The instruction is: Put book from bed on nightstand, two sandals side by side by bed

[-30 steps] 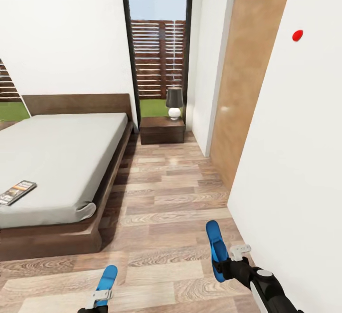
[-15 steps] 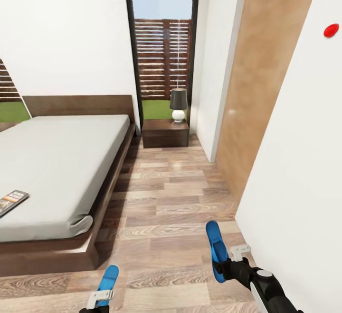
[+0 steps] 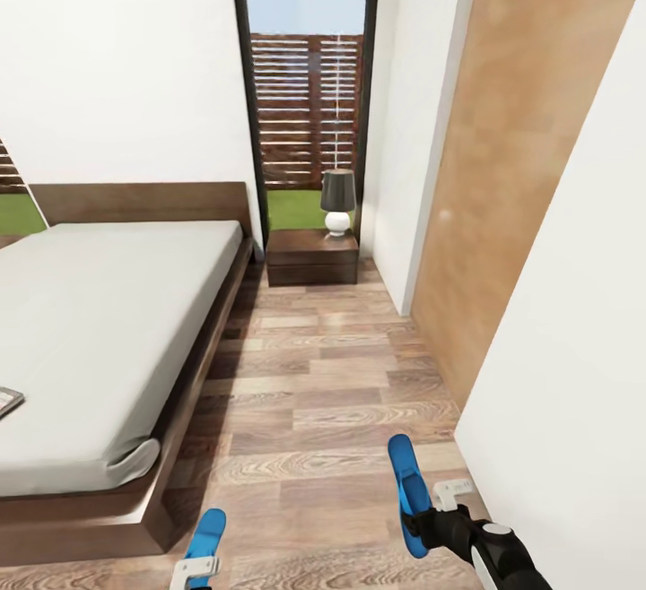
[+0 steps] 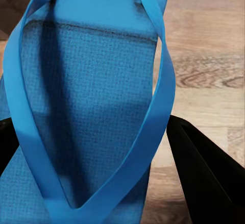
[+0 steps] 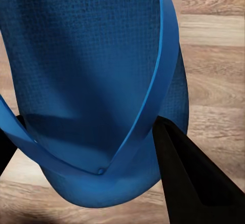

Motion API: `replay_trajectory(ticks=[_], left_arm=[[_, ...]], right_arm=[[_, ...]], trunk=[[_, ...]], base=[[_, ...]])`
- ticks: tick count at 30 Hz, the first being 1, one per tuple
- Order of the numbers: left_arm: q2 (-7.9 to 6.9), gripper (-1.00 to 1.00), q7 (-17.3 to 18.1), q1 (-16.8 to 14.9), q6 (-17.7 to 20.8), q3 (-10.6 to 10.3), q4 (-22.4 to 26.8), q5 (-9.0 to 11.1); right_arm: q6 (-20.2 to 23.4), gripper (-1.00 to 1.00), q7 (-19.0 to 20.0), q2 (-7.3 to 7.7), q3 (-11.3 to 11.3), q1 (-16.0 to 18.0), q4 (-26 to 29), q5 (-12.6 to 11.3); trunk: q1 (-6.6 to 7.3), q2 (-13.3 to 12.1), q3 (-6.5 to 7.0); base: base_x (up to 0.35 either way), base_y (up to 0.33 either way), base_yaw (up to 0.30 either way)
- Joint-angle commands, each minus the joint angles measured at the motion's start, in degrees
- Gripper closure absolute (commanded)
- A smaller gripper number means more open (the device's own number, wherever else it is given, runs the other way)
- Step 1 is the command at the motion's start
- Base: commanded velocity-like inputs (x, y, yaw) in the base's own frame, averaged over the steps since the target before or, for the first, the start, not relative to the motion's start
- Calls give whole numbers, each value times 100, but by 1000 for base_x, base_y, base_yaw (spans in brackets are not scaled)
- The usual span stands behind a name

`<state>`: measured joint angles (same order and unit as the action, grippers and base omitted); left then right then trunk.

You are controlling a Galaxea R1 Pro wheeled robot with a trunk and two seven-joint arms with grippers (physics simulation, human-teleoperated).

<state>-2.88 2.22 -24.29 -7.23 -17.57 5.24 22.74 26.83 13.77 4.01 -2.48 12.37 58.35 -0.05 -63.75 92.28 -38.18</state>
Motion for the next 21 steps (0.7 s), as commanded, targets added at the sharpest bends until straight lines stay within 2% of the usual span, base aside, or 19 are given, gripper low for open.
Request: replay_trajectory(ticks=[1,7,21], left_arm=[[6,100,15,11,-39,-40,-5,52],[33,100,-22,101,-114,-44,-5,51],[50,100,-60,259,-267,-45,-5,55]], right_arm=[[10,100,-4,2,-8,3,-59,-19],[-583,100,0,1,0,3,-720,-29],[-735,100,-5,15,25,3,-1057,-42]], trunk=[[-3,2,-5],[-3,2,-5],[-3,2,-5]], base=[[340,0,0],[340,0,0],[340,0,0]])
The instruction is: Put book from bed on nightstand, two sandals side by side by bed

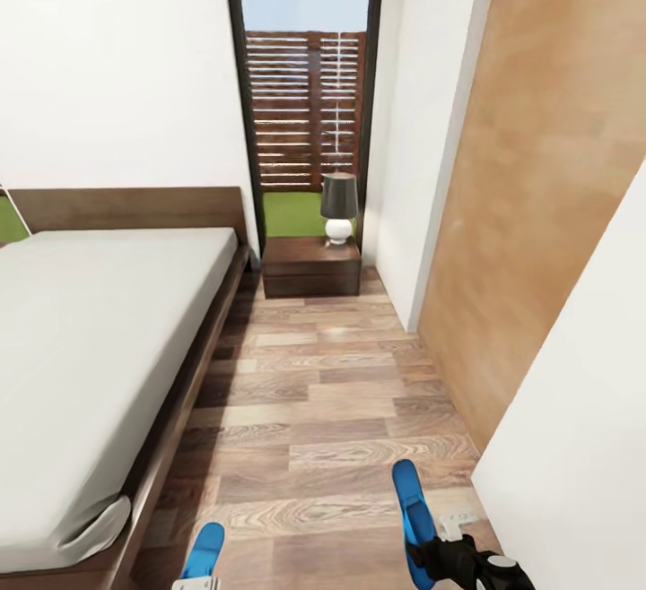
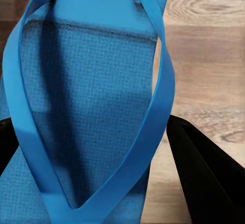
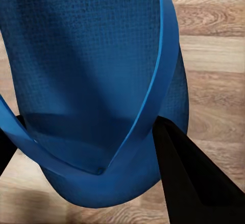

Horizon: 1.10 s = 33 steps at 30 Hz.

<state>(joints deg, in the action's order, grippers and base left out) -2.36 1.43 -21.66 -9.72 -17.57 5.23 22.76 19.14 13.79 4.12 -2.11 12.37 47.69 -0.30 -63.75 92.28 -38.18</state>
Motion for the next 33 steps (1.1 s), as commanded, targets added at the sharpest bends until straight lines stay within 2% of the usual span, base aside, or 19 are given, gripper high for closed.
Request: replay_trajectory(ticks=[1,15,20,33], left_arm=[[3,100,-4,4,-30,-44,-5,50],[16,100,-28,28,-47,-49,-5,41],[17,100,-29,32,-47,-52,-5,37],[17,100,-29,35,-47,-53,-5,28]], right_arm=[[11,100,-12,3,-17,2,-158,-3],[-28,100,-36,-8,-38,2,-735,34],[-161,100,-41,-5,-34,2,-942,35],[-247,100,-92,0,-32,2,-1184,38]], trunk=[[-3,2,-5],[-3,2,-5],[-3,2,-5],[-3,2,-5]], base=[[340,0,0],[340,0,0],[339,-4,0],[315,-122,0]])
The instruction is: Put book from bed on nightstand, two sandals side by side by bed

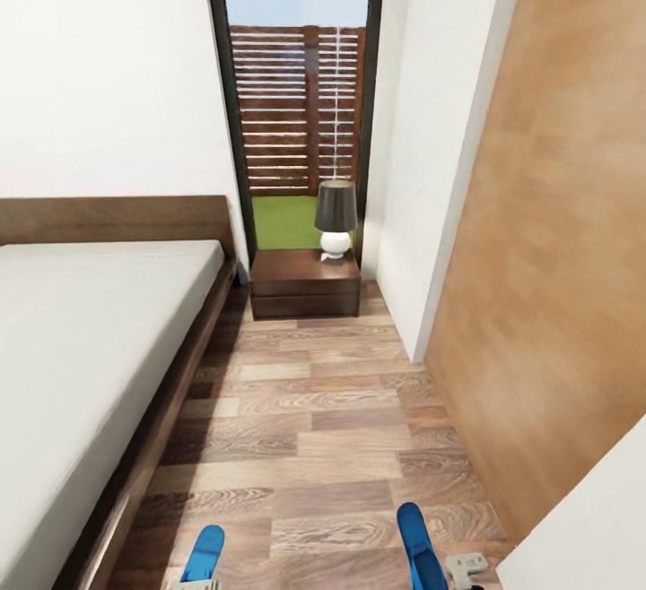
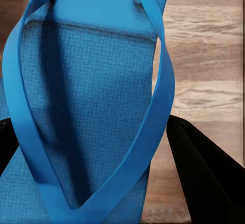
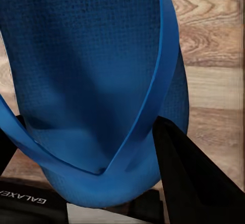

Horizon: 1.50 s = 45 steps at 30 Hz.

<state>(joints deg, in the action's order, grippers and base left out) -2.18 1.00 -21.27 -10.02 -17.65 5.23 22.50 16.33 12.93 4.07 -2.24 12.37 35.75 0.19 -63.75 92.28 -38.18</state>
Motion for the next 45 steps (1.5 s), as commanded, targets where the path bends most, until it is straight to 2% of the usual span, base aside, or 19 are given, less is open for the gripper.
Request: replay_trajectory(ticks=[1,45], left_arm=[[-2,100,14,-5,-18,-46,-4,53],[-6,100,14,33,-27,-46,-4,55]], right_arm=[[32,100,-7,5,-18,2,-2,-10],[-179,100,0,5,-23,2,-330,-3]], trunk=[[-3,2,-5],[-3,2,-5]], base=[[305,-101,0],[333,0,0]])
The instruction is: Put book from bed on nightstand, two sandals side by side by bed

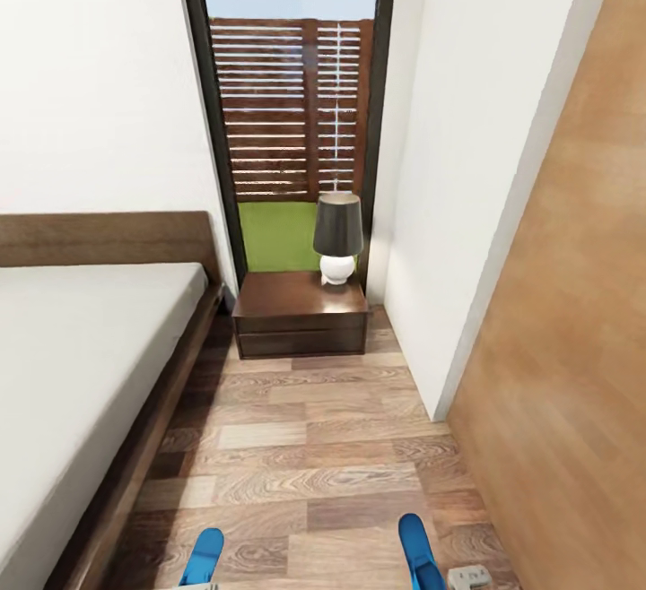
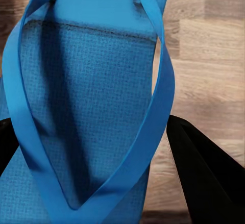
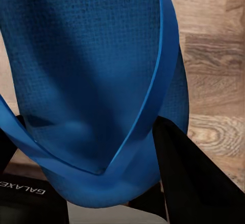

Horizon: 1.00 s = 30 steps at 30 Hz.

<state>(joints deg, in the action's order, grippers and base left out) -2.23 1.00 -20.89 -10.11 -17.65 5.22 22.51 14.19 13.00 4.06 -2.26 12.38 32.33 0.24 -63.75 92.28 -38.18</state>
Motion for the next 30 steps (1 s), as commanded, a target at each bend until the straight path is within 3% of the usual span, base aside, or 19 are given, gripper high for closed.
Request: replay_trajectory(ticks=[1,30], left_arm=[[-1,100,14,-4,-17,-46,-4,53],[3,100,14,-2,-51,-46,-4,51]], right_arm=[[35,100,-5,6,-21,1,12,-8],[32,100,1,-2,-20,1,10,-7]], trunk=[[-3,2,-5],[-3,2,-5]], base=[[337,0,0],[337,0,3]])
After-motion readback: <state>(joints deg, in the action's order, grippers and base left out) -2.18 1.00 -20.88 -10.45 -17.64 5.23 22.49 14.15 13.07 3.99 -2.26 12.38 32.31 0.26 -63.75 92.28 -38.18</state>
